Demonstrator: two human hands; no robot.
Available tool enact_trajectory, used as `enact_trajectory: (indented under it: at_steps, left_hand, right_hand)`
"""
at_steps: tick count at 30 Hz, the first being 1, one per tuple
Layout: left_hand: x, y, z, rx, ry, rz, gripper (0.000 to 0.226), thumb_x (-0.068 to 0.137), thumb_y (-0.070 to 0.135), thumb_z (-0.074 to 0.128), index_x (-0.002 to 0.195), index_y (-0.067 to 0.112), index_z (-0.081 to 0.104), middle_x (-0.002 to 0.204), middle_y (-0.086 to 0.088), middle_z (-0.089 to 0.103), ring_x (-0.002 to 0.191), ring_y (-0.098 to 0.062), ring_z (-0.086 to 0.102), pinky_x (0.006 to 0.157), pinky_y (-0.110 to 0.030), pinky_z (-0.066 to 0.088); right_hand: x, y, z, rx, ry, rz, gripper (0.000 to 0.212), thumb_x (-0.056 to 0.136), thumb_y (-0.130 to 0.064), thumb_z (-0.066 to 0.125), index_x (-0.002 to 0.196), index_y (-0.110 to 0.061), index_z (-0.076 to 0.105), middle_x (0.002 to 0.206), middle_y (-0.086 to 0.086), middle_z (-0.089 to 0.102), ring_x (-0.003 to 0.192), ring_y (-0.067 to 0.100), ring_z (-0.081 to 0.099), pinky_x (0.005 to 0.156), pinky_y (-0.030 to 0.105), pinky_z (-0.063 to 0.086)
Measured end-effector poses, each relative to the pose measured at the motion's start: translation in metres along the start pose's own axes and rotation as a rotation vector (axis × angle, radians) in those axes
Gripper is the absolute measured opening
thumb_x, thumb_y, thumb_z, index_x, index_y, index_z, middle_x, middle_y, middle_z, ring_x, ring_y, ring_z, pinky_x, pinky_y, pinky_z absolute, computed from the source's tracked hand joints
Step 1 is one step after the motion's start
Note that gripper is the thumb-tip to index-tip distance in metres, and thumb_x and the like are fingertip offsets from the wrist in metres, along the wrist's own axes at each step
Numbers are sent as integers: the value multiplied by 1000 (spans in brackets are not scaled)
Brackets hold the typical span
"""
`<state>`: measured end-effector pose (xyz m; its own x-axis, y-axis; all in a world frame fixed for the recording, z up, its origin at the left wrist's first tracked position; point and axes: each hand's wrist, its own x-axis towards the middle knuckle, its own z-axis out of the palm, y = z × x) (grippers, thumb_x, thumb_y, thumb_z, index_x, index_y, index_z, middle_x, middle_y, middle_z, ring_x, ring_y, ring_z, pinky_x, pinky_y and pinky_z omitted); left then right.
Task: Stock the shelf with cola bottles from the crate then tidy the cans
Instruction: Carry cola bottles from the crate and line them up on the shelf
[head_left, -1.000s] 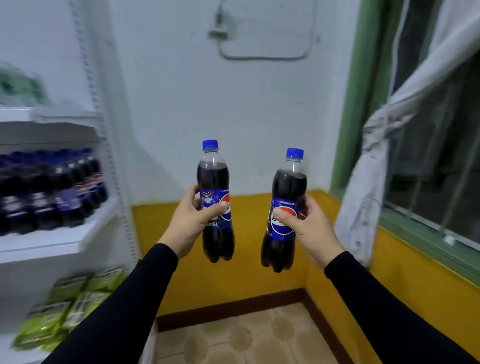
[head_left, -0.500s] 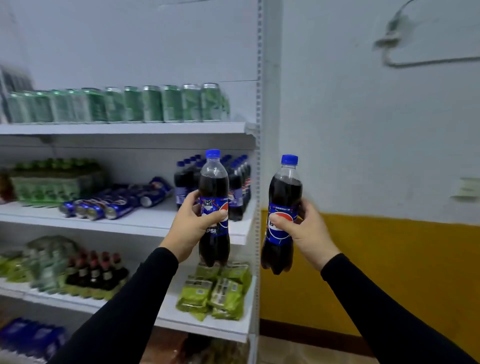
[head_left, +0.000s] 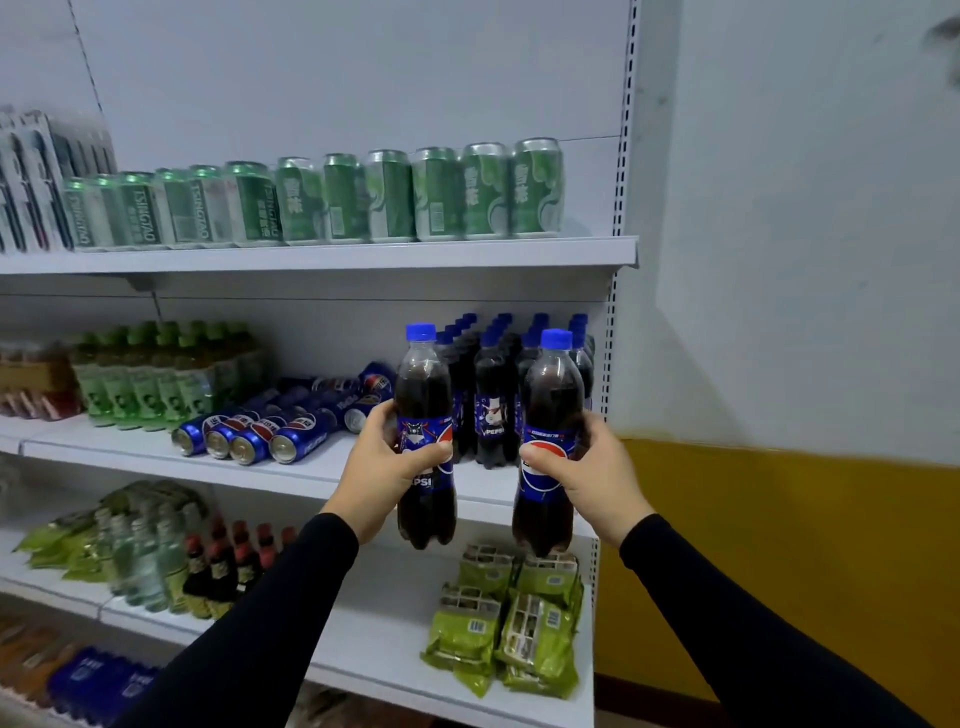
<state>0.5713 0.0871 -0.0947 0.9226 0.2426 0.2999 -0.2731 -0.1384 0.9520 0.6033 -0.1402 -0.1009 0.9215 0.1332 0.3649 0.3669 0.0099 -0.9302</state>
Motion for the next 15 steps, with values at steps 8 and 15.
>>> enact_trajectory:
  at_steps: [8,15]
  left_hand:
    - [71,-32,-4,16,34,-12,61,75,7,81,126,20,52,114,2,70,100,-10,69,80,-26,54]
    - [124,-63,-10,8,-24,-3,59,73,3,82,117,28,53,115,2,68,102,-10,68,85,-29,56]
  right_hand:
    - [79,44,37,-85,-38,-25,67,73,-25,83,130,-26,48,117,-14,63,107,3,61,89,25,51]
    - [111,73,66,-140,37,-20,52,72,-27,84,108,-44,51,114,-16,62,106,1,60,96,31,52]
